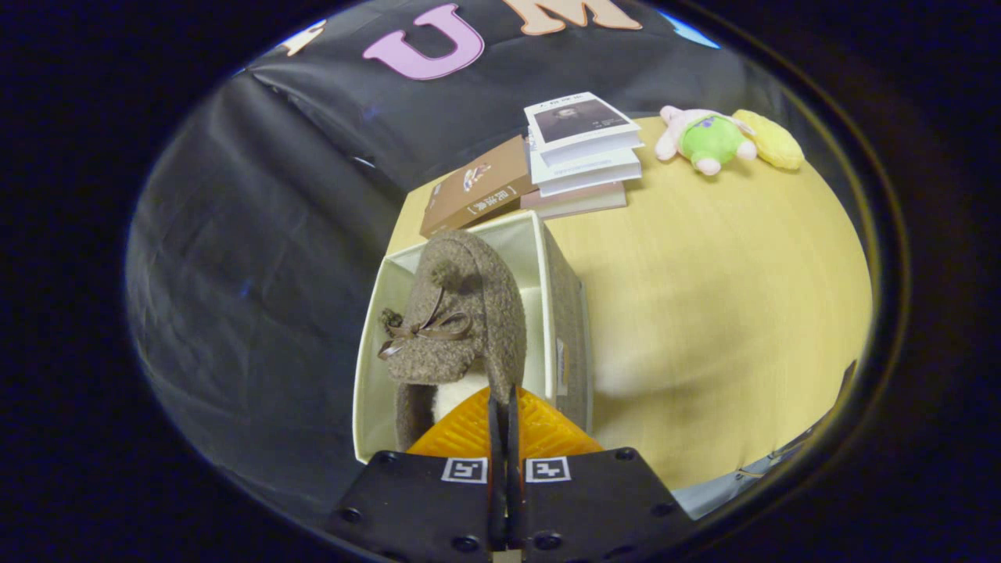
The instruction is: Open the storage box then place both shoes into the box .Put the left shoe in first, then the right shoe, with the right side of both shoes facing outward in a uniform manner.
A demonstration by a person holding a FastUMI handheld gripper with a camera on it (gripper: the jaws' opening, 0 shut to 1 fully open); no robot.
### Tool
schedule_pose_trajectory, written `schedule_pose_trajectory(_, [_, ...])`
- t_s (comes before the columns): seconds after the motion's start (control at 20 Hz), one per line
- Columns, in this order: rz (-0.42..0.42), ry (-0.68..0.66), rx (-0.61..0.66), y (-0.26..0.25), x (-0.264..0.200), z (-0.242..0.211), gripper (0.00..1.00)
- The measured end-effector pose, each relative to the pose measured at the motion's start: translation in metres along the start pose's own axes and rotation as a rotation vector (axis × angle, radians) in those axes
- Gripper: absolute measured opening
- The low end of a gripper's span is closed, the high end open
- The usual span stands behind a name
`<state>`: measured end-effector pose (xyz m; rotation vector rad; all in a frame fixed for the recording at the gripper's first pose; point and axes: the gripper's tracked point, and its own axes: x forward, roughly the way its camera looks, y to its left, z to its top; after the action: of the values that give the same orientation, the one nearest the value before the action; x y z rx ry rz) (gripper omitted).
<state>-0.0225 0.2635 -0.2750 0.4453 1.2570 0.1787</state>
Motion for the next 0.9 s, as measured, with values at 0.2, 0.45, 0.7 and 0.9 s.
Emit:
schedule_pose_trajectory(0.2, [-0.035, -0.025, -0.023, -0.001, 0.003, 0.002, 0.07])
schedule_pose_trajectory(0.45, [0.004, -0.064, -0.043, 0.005, -0.005, 0.01, 0.32])
schedule_pose_trajectory(0.7, [0.107, -0.089, -0.148, 0.028, -0.024, 0.01, 0.88])
schedule_pose_trajectory(0.9, [0.166, -0.188, -0.269, 0.034, -0.051, 0.024, 0.99])
